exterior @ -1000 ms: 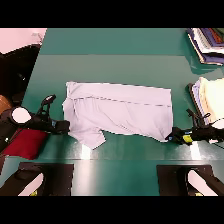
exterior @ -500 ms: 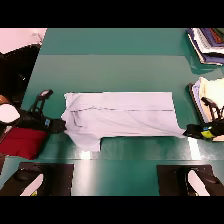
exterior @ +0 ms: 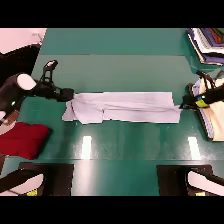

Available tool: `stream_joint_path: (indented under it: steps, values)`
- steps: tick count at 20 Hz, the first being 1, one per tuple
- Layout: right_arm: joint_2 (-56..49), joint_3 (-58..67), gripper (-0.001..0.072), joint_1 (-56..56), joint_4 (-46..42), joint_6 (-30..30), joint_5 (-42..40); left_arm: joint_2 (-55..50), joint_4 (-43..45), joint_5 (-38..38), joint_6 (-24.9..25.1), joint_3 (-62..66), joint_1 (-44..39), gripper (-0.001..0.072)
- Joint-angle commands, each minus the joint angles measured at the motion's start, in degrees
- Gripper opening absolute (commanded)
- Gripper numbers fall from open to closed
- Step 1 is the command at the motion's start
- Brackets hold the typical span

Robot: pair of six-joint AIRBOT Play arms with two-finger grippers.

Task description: Fold the shirts.

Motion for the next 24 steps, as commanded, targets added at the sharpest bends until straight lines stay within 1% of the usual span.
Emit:
stream_joint_path:
  steps: [1,3,5,6,7,8,9,10,12,13,14,15,16,17,19,21,24]
  values:
    - [-10.1,8.6,0.0013,3.0,0.4,0.7,-2.8,-8.7,0.0,5.9,0.7,4.3,0.0,0.0021]
    - [-14.1,12.6,0.0013,3.0,0.8,0.7,-2.4,-10.2,0.0,8.4,0.7,4.3,0.0,0.0021]
    - [-17.0,15.4,0.0014,2.2,4.7,0.7,-2.3,-10.3,-0.4,9.1,-0.3,4.3,0.0,0.0023]
    - [-18.0,16.4,0.0017,1.5,7.9,0.5,-2.4,-10.3,-0.6,9.0,-1.6,4.3,0.0,0.0119]
    - [-18.8,17.2,0.01,0.8,10.7,-0.2,-2.6,-10.3,-0.7,9.0,-2.5,4.3,0.0,0.0438]
    - [-19.4,17.9,0.0323,-0.3,13.4,-0.9,-2.4,-10.3,-0.7,8.3,-3.6,4.6,0.0,0.0646]
    - [-19.5,18.1,0.0416,-1.5,15.4,-1.7,-1.5,-10.3,-0.7,6.6,-3.9,5.4,0.0,0.0643]
    - [-19.5,18.1,0.0416,-3.0,16.9,-3.1,0.2,-10.3,-0.6,4.2,-3.8,6.6,0.0,0.0644]
    - [-19.2,17.2,0.0416,-6.5,16.7,-4.7,4.6,-10.3,-0.6,-1.3,-3.8,9.6,0.0,0.0642]
    - [-18.5,15.1,0.0416,-8.4,16.7,-5.2,5.3,-10.3,-0.7,-3.6,-3.6,10.6,0.0,0.0642]
    - [-17.9,12.7,0.0416,-10.5,16.7,-5.6,5.7,-10.3,-0.9,-5.0,-3.6,11.1,0.0,0.0489]
    - [-17.6,10.0,0.0418,-12.4,16.8,-6.6,5.9,-10.3,-1.7,-5.4,-3.5,11.1,0.0,0.0216]
    - [-17.6,7.7,0.0468,-14.1,16.9,-7.1,5.8,-10.3,-3.0,-5.3,-2.3,11.1,0.0,0.0017]
    - [-17.6,5.3,0.0523,-15.3,16.9,-7.6,5.3,-10.3,-4.5,-5.2,-0.8,11.1,0.0,0.0021]
    - [-17.6,1.2,0.0527,-16.2,18.3,-10.0,3.3,-10.3,-7.8,-4.8,-0.7,11.1,0.0,0.0021]
    - [-17.7,-2.3,0.0526,-15.6,22.9,-12.2,0.5,-10.6,-10.2,-3.9,-0.6,11.0,-0.3,0.0021]
    - [-19.6,-3.3,0.0516,-12.0,26.9,-13.6,-0.8,-11.2,-10.3,-2.6,-0.8,10.5,-3.6,0.0021]
